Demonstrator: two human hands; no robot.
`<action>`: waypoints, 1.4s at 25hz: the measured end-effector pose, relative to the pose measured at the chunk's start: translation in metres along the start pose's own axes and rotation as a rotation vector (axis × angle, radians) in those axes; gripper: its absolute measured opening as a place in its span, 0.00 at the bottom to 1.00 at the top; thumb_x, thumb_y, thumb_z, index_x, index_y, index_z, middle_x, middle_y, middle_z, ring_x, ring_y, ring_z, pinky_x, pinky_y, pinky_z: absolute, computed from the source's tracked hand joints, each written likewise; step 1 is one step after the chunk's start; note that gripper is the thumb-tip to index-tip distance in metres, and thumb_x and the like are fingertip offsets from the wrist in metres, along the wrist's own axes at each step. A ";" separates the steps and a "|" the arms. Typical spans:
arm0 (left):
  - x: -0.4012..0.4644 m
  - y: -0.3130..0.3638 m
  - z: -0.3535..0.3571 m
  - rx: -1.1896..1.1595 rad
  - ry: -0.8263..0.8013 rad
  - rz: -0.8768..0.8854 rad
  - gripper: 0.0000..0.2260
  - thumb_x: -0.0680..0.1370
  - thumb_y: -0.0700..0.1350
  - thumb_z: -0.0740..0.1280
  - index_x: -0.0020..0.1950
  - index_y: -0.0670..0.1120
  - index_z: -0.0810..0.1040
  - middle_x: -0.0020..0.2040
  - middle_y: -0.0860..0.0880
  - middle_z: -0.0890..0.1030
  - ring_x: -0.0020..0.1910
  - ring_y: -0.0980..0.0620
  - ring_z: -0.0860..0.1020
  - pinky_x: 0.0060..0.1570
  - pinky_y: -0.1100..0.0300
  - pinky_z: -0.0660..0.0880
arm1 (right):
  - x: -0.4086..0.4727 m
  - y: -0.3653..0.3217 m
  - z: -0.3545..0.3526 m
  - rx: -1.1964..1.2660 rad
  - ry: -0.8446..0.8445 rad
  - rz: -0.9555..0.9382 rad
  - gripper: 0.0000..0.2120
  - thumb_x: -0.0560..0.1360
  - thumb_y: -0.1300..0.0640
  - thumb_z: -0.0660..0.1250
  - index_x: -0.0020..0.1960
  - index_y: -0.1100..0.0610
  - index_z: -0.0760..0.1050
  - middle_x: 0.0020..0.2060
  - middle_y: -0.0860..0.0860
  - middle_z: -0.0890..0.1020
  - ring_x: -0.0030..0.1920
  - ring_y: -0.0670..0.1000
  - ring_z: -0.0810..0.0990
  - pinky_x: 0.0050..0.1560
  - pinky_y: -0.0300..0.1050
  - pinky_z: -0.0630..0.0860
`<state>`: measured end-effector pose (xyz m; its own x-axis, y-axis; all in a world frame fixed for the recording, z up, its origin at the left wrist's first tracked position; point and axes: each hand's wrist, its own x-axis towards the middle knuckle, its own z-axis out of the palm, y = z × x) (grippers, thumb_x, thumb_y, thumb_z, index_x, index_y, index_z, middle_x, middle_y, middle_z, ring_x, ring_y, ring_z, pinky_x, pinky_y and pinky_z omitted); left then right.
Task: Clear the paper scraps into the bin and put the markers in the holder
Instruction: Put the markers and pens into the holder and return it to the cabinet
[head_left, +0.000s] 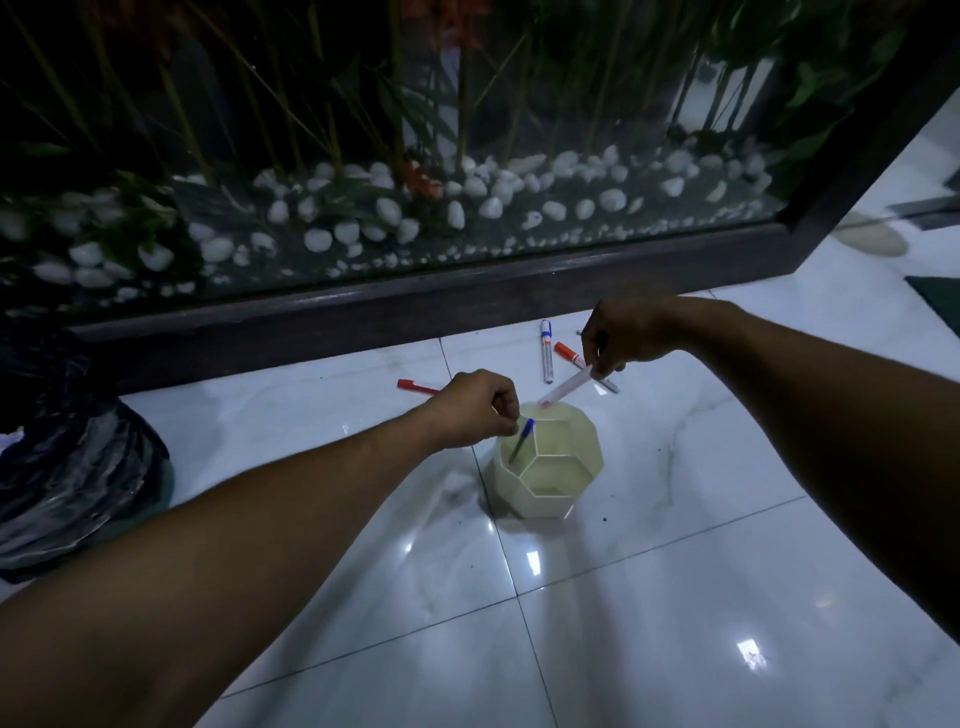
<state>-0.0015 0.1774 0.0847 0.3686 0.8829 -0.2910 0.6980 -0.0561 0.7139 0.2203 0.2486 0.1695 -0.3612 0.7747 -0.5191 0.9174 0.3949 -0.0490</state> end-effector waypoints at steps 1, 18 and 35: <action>-0.001 -0.002 0.001 -0.001 -0.004 -0.014 0.06 0.73 0.40 0.76 0.44 0.48 0.81 0.45 0.51 0.82 0.45 0.52 0.80 0.41 0.62 0.74 | 0.003 -0.002 0.002 -0.027 0.002 0.007 0.01 0.74 0.55 0.75 0.44 0.51 0.83 0.36 0.46 0.84 0.38 0.46 0.81 0.37 0.37 0.70; 0.035 -0.085 -0.029 0.256 0.220 -0.195 0.09 0.73 0.42 0.72 0.51 0.48 0.78 0.51 0.48 0.79 0.48 0.47 0.77 0.45 0.56 0.75 | 0.069 0.013 0.023 0.302 0.211 0.073 0.06 0.76 0.51 0.72 0.43 0.52 0.82 0.42 0.51 0.86 0.40 0.48 0.85 0.48 0.44 0.79; 0.105 -0.127 -0.002 0.510 0.223 -0.127 0.05 0.77 0.52 0.68 0.51 0.53 0.80 0.49 0.51 0.80 0.49 0.48 0.78 0.46 0.56 0.72 | 0.179 0.034 0.120 0.528 0.234 0.471 0.14 0.76 0.49 0.71 0.52 0.60 0.77 0.38 0.52 0.79 0.36 0.49 0.77 0.35 0.42 0.71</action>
<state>-0.0529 0.2779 -0.0347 0.1621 0.9714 -0.1735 0.9570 -0.1119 0.2677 0.2064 0.3417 -0.0276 0.1182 0.9116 -0.3938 0.9206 -0.2492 -0.3005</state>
